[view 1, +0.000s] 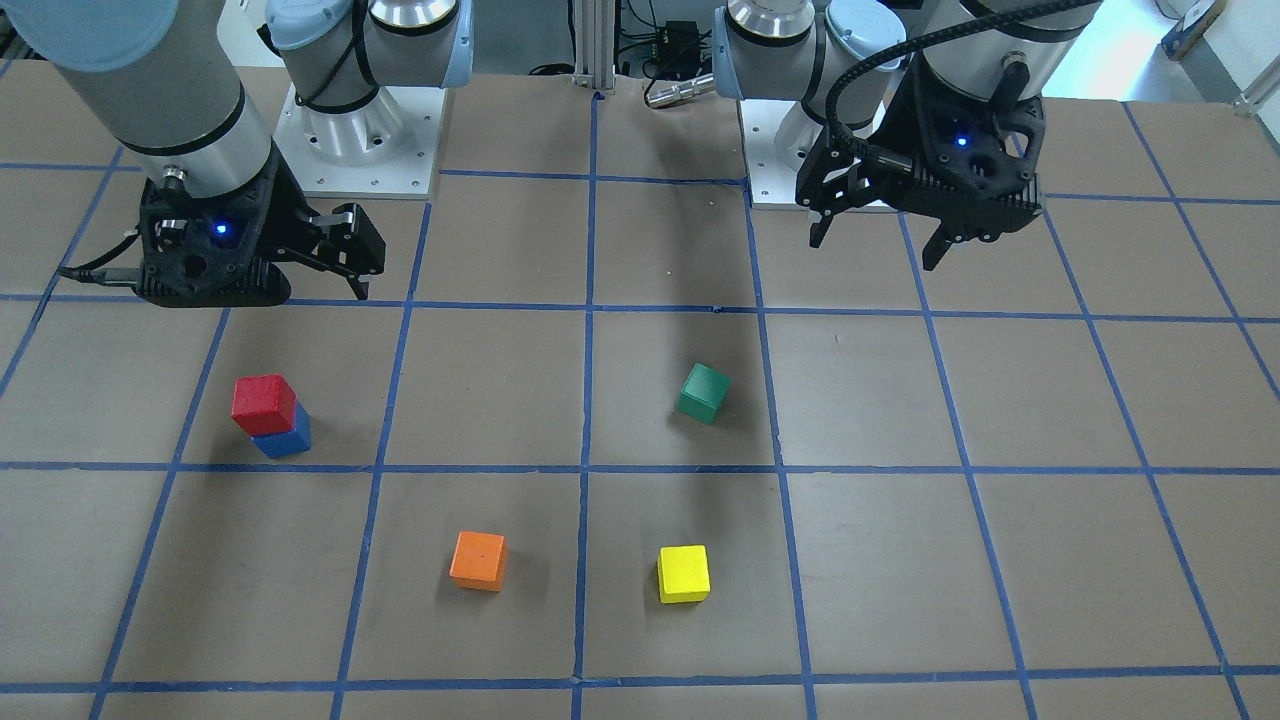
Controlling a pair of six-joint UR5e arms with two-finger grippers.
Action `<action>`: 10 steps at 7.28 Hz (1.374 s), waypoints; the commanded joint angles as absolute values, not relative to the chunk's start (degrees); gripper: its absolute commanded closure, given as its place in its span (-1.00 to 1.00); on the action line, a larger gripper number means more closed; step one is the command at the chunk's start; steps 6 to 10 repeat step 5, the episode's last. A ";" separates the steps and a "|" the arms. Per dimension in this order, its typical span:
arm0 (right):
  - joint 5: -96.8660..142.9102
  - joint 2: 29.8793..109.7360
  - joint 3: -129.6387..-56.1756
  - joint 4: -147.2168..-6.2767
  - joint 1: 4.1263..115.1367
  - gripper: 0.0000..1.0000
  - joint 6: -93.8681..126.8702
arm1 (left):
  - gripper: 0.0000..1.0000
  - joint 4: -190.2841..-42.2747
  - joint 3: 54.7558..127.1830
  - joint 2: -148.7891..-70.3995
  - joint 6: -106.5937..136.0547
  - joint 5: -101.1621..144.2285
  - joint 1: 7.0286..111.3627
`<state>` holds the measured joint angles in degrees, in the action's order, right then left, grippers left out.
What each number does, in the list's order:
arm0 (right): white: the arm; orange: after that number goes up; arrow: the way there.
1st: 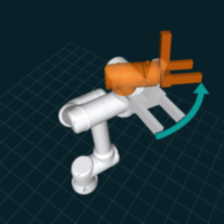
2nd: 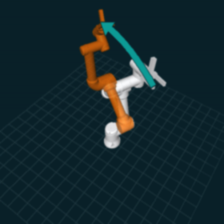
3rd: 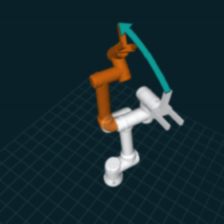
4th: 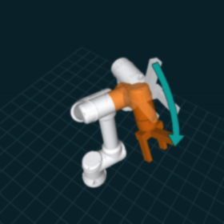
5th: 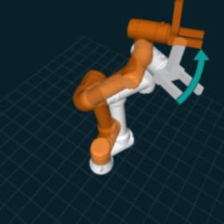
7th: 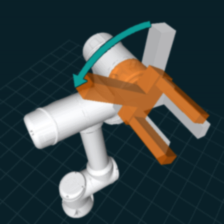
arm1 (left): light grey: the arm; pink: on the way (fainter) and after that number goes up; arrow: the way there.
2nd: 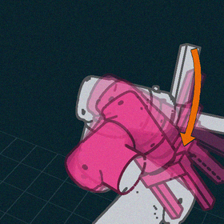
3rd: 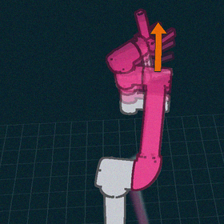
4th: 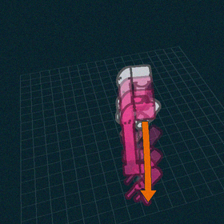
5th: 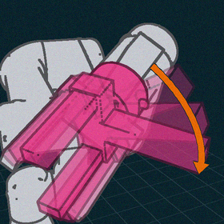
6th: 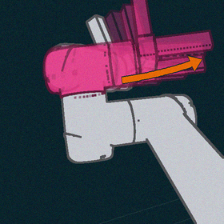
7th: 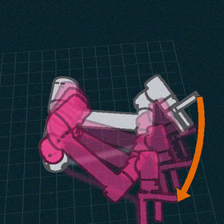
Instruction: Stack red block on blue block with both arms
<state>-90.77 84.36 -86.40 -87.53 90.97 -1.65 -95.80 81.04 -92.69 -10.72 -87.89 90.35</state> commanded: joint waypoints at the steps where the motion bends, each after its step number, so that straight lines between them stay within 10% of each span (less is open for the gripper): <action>1: -91.49 84.90 -86.40 -87.54 90.97 -1.00 -0.53 | -1.00 -95.80 81.12 -92.64 -10.72 -87.89 90.35; 10: -91.58 85.52 -86.40 -88.07 91.14 -1.00 -0.44 | -1.00 -95.80 81.12 -92.64 -10.72 -87.89 90.35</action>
